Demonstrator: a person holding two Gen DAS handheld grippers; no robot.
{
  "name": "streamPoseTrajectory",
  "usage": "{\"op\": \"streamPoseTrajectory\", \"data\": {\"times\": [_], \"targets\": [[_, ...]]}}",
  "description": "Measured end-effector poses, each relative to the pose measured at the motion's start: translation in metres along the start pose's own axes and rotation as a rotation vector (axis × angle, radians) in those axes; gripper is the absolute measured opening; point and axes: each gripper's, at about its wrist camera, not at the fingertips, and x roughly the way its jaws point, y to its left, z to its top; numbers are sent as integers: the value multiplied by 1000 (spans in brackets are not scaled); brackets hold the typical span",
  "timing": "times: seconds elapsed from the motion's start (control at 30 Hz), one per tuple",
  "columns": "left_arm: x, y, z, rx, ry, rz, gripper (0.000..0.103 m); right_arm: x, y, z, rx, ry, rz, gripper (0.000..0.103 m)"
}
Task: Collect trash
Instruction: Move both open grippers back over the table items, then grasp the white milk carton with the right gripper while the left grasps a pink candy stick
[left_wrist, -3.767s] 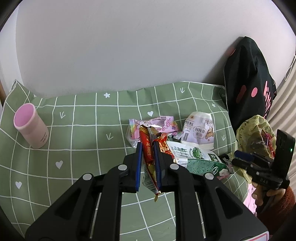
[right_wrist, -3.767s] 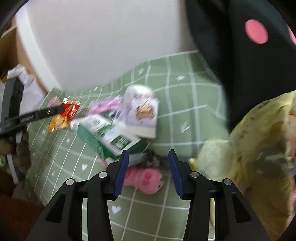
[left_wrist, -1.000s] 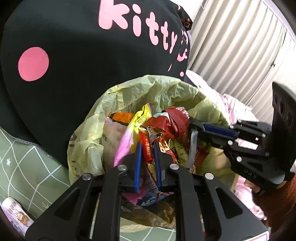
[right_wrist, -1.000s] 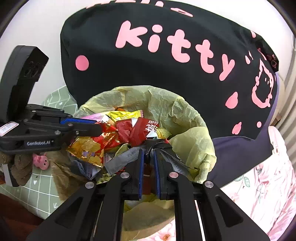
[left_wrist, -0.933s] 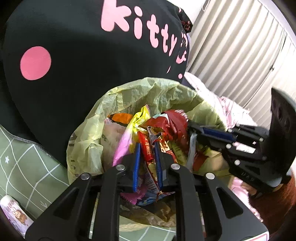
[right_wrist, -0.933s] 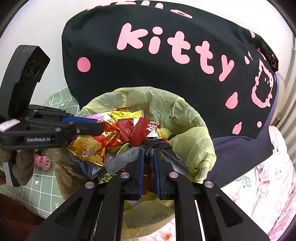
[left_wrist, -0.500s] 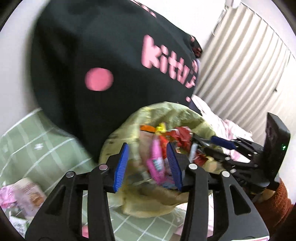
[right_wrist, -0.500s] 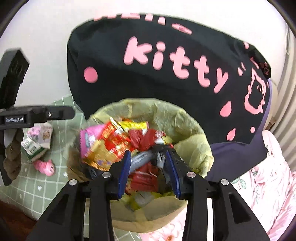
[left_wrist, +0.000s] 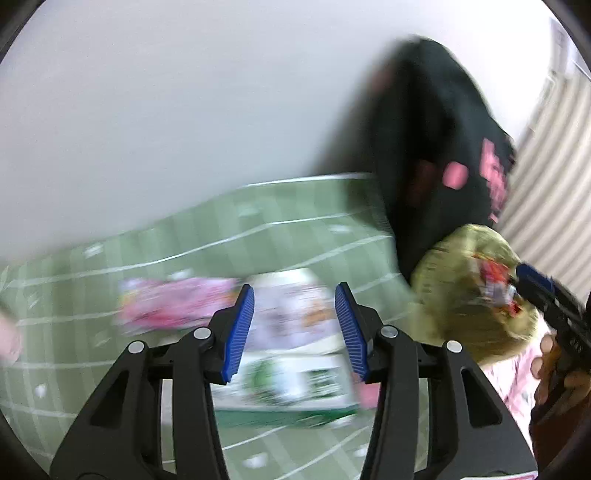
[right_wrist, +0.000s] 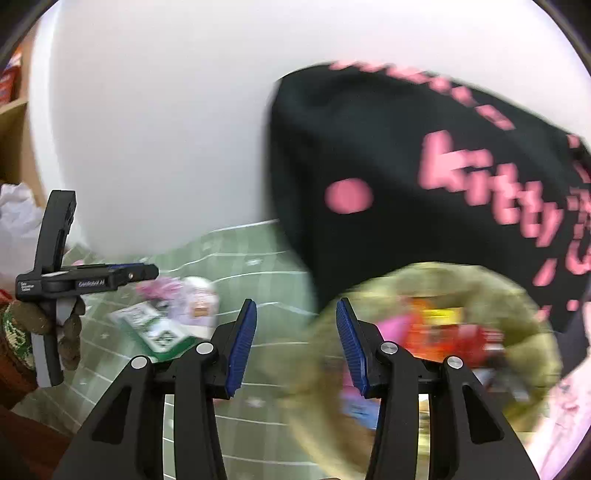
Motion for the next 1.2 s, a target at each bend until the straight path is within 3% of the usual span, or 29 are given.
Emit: {"op": "streamPoseTrajectory", "data": {"times": [0.2,0.47,0.63,1.03,1.1,1.2], "targets": [[-31,79,-22,-141,-27,107,43,62,73,-5,-68,114,250,49],[-68,118,-40,-210,-67,172,44,111,170,-10,-428,245,427,53],[-79,127,-47,-232,-80,172,44,143,196,-4,-613,318,402,53],[-91,128,-45,-194,-95,183,44,203,215,-11,-639,557,495,55],[-92,131,-44,-203,-99,186,44,199,214,-11,-660,530,478,52],[-92,136,-44,-226,-103,181,44,187,200,2,-565,468,483,51]]}}
